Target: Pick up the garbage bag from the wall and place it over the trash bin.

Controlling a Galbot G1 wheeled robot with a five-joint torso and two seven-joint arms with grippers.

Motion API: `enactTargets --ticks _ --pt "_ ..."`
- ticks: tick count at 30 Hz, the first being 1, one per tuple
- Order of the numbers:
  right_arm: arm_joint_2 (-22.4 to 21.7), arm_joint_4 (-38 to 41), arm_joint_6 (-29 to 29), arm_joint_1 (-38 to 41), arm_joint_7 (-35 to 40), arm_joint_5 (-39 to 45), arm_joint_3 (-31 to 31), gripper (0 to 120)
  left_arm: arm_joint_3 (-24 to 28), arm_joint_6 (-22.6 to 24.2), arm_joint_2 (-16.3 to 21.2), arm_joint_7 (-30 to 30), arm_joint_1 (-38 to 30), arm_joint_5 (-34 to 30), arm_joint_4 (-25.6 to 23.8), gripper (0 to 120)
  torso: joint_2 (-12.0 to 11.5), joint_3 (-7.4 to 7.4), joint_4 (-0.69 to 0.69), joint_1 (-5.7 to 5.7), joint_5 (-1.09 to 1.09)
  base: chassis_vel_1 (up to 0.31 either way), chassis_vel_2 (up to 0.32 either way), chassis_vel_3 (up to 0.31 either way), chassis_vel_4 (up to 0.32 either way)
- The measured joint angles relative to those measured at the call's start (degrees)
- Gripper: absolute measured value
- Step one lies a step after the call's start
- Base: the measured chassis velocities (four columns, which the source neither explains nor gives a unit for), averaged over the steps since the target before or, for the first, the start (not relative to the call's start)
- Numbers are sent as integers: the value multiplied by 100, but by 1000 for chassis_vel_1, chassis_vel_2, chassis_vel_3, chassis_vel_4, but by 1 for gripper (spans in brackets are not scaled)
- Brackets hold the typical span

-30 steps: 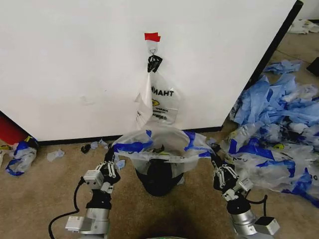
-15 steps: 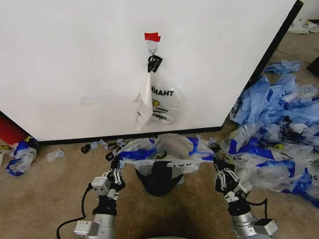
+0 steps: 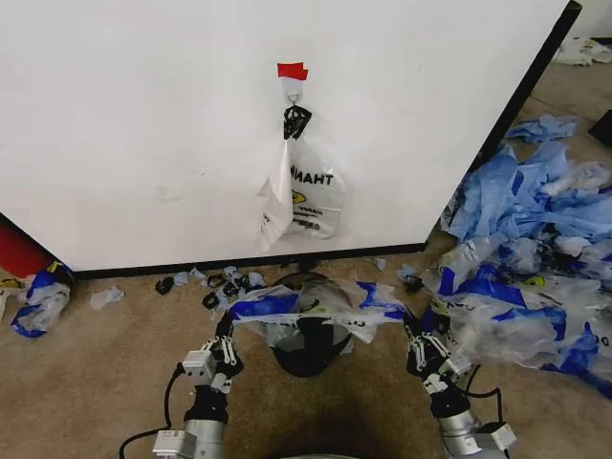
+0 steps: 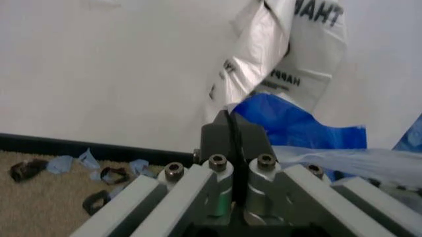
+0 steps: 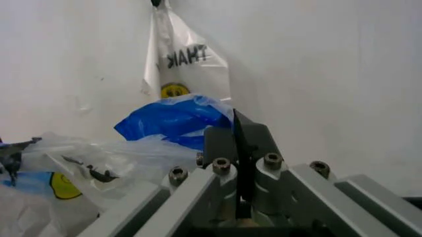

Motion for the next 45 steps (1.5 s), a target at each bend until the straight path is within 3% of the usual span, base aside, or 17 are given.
enactTargets --ticks 12,34,45 --pt "27 -310 -4 394 -130 -135 -168 0 -9 -97 24 8 -260 -100 278 0 0 0 0 0 0 0 0 0 0" --pt "-99 -566 -8 -232 -1531 446 85 0 60 -431 133 65 421 395 210 0 0 0 0 0 0 0 0 0 0" --pt "-260 -824 -8 -349 -1571 594 311 0 -24 -503 263 18 593 425 276 0 0 0 0 0 0 0 0 0 0"
